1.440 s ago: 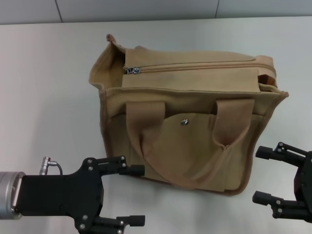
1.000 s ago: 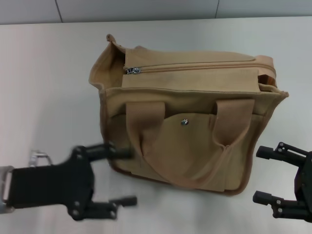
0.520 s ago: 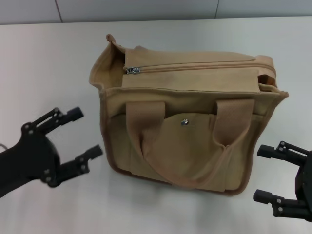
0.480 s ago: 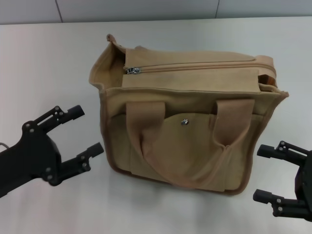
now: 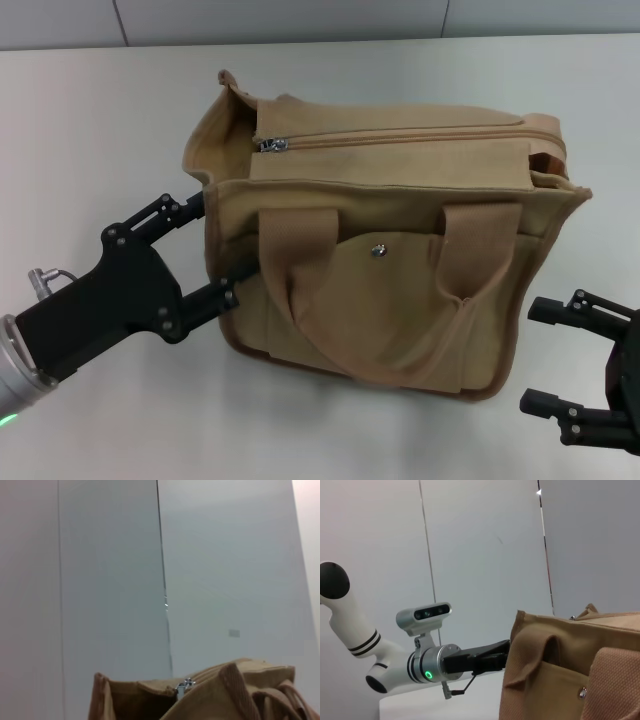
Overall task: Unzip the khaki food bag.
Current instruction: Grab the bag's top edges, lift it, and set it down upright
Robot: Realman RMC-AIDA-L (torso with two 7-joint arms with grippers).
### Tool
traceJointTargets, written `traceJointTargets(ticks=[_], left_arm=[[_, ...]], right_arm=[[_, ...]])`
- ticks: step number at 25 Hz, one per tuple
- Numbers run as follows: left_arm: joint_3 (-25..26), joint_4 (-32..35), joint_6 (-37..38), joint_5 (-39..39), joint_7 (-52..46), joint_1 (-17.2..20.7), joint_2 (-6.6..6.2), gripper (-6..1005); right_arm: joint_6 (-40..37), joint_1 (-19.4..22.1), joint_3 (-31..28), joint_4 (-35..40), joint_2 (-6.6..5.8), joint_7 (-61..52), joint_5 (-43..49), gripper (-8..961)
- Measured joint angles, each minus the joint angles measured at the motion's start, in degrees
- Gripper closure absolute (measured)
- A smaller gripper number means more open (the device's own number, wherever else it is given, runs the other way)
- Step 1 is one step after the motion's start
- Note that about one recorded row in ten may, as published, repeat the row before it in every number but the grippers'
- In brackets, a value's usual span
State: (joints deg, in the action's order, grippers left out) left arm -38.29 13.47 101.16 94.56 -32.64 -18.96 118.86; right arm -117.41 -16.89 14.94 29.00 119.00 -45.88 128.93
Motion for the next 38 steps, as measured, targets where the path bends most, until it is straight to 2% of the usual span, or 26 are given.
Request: traceJointTargets(ticks=[1, 2, 7, 13, 24, 30, 38], left_arm=[[0.0, 0.0, 0.0, 0.0, 0.0, 0.0, 0.0, 231], [0.0, -3.5, -0.6, -2.0, 5.9, -0.4, 0.16, 232], [0.1, -4.6, -1.3, -2.3, 7.9, -0.5, 0.01, 372], [0.1, -4.8, -1.3, -3.0, 7.8, -0.7, 0.13, 670], [0.1, -7.0, -1.5, -8.0, 8.1, -2.1, 0.23, 875], [0.2, -7.5, -1.2, -12.6, 8.4, -4.2, 0.23, 913], [0.9, -3.7, 0.6, -14.8, 8.5, -8.4, 0.01, 911]], right_arm=[[0.0, 0.0, 0.0, 0.0, 0.0, 0.0, 0.0, 113], [0.0, 0.0, 0.0, 0.0, 0.0, 0.0, 0.0, 113], [0.0, 0.0, 0.0, 0.0, 0.0, 0.0, 0.0, 113], [0.0, -0.3, 0.0, 0.0, 0.0, 0.0, -0.2, 113], [-0.3, 0.6, -1.0, 0.0, 0.0, 0.1, -3.7, 113], [-1.1, 1.0, -7.7, -3.0, 0.05, 3.2, -8.0, 114], [-0.9, 1.1, -13.2, -14.1, 0.23, 5.5, -29.0, 114]])
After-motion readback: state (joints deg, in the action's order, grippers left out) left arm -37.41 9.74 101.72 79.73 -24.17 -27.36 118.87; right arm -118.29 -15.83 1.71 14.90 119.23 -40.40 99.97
